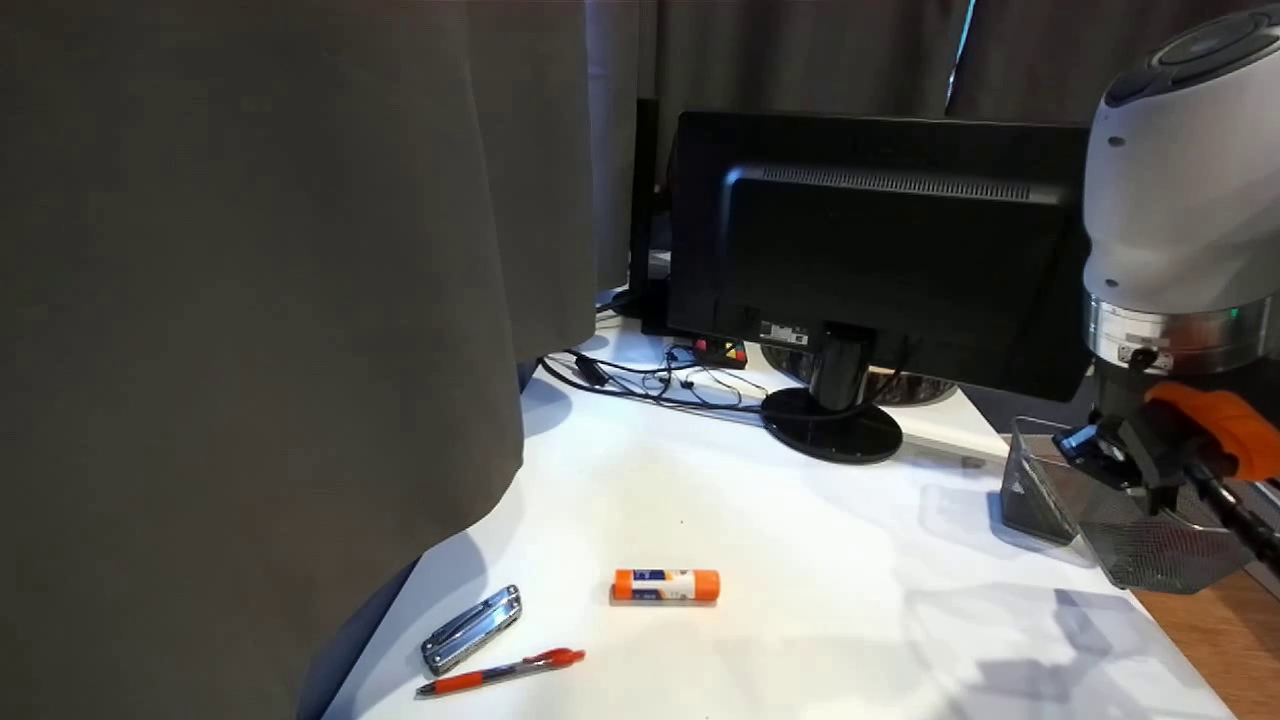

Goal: Put the container upright

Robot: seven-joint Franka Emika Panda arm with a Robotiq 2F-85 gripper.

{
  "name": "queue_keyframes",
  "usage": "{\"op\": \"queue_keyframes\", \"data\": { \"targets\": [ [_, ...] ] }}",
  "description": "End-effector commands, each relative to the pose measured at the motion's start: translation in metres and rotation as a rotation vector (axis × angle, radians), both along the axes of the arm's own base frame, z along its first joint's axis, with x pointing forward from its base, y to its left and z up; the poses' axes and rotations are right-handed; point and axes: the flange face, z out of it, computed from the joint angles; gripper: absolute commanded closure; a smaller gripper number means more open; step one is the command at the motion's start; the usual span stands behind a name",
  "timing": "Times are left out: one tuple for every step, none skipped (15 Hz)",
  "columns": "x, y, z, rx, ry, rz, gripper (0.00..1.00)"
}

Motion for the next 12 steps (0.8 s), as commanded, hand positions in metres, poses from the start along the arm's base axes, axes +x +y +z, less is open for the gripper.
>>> {"op": "queue_keyframes", "data": {
  "targets": [
    [0.009,0.003,-0.002,0.036,-0.024,0.016,0.98],
    [0.015,0.006,-0.005,0.056,-0.039,0.028,0.98],
    [0.021,0.009,-0.005,0.078,-0.055,0.043,0.98],
    [0.025,0.012,-0.006,0.096,-0.065,0.055,0.98],
    [0.030,0.015,-0.008,0.112,-0.067,0.067,0.98],
    [0.035,0.018,-0.010,0.142,-0.066,0.082,0.98],
    [0.038,0.021,-0.013,0.161,-0.059,0.098,0.98],
    [0.041,0.024,-0.016,0.180,-0.048,0.117,0.98],
    [0.042,0.026,-0.020,0.187,-0.027,0.129,0.98],
    [0.044,0.027,-0.023,0.200,-0.012,0.138,0.69],
    [0.044,0.027,-0.027,0.212,0.013,0.141,0.68],
    [0.045,0.027,-0.028,0.215,0.022,0.143,0.61]
  ]
}}
